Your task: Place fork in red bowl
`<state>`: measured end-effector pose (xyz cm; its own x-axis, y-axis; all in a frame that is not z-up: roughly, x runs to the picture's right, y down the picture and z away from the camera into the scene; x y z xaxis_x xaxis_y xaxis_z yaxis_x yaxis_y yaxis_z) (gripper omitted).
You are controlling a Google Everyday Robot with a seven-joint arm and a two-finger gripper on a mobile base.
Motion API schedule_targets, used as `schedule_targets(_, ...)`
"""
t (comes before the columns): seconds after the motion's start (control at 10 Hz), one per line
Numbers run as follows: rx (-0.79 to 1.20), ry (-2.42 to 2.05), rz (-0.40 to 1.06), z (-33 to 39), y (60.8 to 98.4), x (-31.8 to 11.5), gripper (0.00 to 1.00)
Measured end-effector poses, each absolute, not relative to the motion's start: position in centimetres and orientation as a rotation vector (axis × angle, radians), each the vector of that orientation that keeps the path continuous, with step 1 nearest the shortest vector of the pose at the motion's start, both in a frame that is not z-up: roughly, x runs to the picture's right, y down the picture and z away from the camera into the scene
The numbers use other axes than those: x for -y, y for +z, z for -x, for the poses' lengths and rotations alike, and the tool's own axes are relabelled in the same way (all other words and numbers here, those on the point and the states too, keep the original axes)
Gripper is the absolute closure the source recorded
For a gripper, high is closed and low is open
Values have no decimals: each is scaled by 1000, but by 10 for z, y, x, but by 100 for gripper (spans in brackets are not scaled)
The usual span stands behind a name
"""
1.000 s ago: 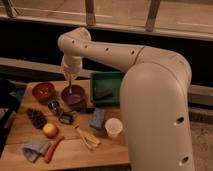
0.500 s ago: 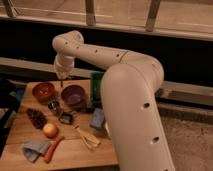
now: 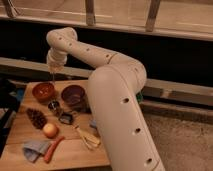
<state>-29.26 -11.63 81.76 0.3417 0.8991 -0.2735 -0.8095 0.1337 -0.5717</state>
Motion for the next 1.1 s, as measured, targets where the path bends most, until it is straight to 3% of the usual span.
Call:
schedule_targets(0.2,203,1227,778,326,824,111,98)
schedule_targets(0.3,218,1223,796,334,827,107,92)
schedule_targets(0.9,234,1225,845,366,858,76,34)
schedule_targets(1.1,217,1241,849,368,867,70,26)
